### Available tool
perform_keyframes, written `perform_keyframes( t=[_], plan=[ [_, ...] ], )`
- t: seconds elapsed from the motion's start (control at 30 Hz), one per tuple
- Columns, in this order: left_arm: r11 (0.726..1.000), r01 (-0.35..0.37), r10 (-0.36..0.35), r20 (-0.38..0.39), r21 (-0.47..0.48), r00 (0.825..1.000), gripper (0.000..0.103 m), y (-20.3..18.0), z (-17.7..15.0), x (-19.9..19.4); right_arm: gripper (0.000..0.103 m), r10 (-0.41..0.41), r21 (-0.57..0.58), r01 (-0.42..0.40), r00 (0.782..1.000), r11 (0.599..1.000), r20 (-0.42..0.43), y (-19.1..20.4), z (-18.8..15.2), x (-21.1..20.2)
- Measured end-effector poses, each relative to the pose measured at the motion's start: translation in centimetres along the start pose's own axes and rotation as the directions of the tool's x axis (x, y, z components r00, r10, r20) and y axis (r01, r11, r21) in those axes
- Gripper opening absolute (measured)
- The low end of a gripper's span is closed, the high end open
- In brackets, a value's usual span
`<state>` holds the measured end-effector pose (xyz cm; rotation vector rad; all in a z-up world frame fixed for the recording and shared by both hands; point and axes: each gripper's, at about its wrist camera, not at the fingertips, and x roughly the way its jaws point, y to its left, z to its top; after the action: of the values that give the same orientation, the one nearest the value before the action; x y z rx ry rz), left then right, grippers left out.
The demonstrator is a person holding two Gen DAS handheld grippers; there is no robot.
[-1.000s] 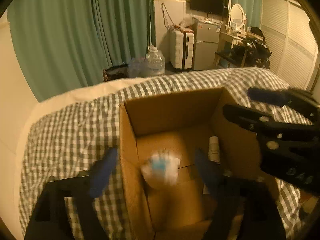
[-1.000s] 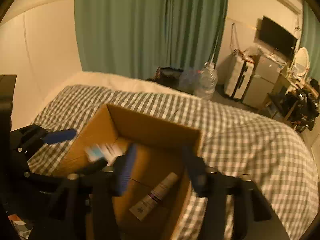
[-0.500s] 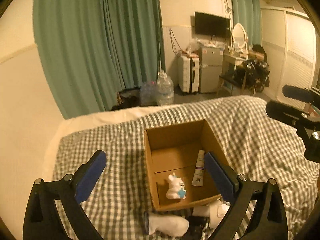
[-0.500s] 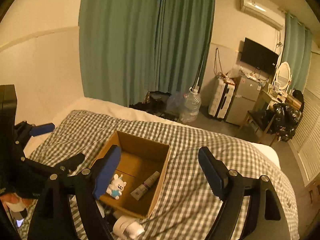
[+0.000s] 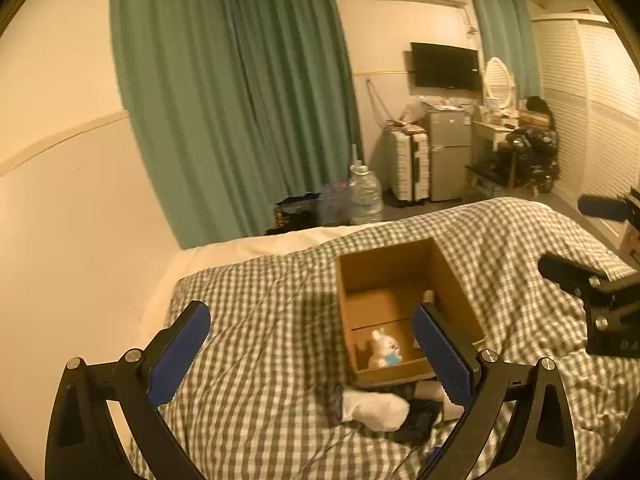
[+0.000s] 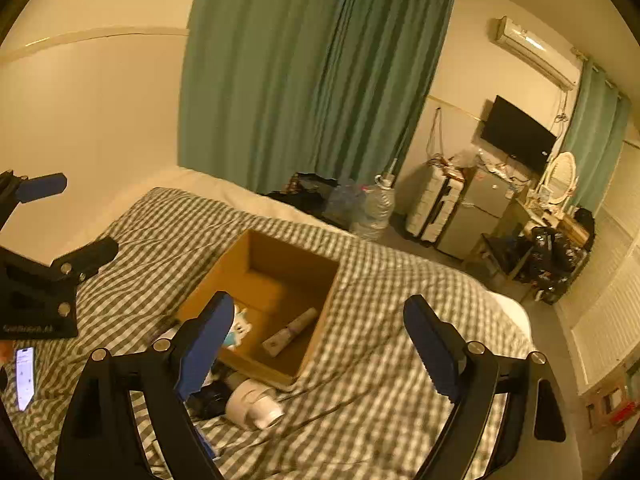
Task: Organize objects
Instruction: 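Grasp the white sock with the left tool while the right tool grasps the tape roll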
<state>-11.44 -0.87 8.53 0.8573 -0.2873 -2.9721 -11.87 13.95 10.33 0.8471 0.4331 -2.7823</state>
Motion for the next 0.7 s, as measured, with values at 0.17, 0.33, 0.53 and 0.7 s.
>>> perform_keyframes(
  t=[0.17, 0.33, 0.53, 0.7],
  plan=[
    [1.000, -0.002, 0.001, -0.035, -0.025, 0.999, 0.103, 0.3, -3.1, 1.7, 0.087, 0.041, 0.015, -0.040, 0.998, 0.999, -0.057, 1.2, -3.8, 2.1],
    [1.000, -0.018, 0.018, -0.114, -0.002, 0.993, 0.103, -0.7, -7.2, 5.4, 0.087, 0.078, 0.046, -0.072, 0.987, 0.996, -0.140, 2.7, -7.8, 6.2],
    [0.998, -0.036, 0.024, -0.228, -0.049, 0.973, 0.103, -1.1, -11.7, 10.6, 0.087, 0.083, 0.063, -0.069, 0.960, 0.996, -0.266, 4.6, -11.1, 12.3],
    [0.998, -0.040, 0.023, -0.277, -0.057, 0.961, 0.103, -1.1, -13.5, 12.9, 0.087, 0.068, 0.085, -0.043, 0.949, 0.995, -0.308, 5.6, -12.8, 15.8]
  ],
)
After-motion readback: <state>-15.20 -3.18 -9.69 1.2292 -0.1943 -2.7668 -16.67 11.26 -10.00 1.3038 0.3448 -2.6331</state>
